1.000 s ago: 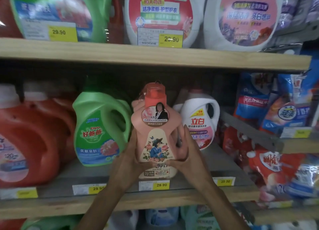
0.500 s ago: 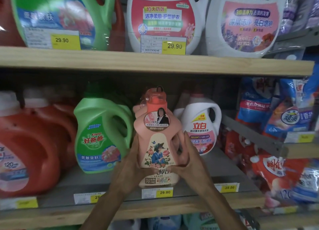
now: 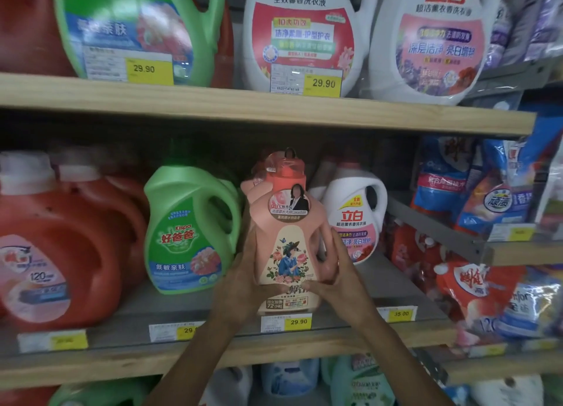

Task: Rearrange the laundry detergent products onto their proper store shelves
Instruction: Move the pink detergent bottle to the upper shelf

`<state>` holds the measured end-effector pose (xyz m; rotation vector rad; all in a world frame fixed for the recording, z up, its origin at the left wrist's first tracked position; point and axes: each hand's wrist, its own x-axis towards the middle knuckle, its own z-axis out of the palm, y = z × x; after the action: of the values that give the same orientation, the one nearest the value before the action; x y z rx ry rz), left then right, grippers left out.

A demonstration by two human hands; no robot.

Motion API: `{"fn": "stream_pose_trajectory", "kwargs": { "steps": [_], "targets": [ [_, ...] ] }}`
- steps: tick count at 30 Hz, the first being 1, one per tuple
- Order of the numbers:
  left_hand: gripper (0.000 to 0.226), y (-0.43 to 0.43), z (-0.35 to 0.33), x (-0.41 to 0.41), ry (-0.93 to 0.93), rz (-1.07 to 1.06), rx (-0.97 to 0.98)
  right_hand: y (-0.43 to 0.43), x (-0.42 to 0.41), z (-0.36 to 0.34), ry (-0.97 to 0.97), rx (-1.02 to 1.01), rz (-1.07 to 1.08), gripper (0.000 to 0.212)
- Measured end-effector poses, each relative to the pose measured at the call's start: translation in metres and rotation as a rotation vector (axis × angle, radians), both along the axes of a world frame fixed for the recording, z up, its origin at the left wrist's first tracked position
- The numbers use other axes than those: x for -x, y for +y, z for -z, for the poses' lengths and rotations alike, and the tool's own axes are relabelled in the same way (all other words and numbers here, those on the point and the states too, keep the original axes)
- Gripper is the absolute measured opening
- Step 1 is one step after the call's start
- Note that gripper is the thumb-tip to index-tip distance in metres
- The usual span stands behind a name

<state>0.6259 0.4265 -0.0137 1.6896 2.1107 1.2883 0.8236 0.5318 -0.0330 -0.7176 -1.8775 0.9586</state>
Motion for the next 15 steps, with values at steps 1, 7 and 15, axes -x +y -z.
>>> {"fn": "stream_pose_trajectory", "kwargs": {
  "steps": [1, 7, 15],
  "targets": [
    [0.133, -0.001, -0.001, 0.000, -0.007, 0.011, 0.012, -0.004, 0.001, -0.001, 0.007, 0.003, 0.005, 0.123],
    [0.113, -0.007, -0.018, 0.002, 0.116, 0.068, 0.153, -0.022, 0.001, -0.018, -0.068, -0.011, 0.114, 0.115],
    [0.058, -0.070, -0.026, -0.006, 0.434, 0.069, 0.202, -0.083, -0.003, -0.035, -0.576, -0.257, 0.323, 0.062]
  ]
}}
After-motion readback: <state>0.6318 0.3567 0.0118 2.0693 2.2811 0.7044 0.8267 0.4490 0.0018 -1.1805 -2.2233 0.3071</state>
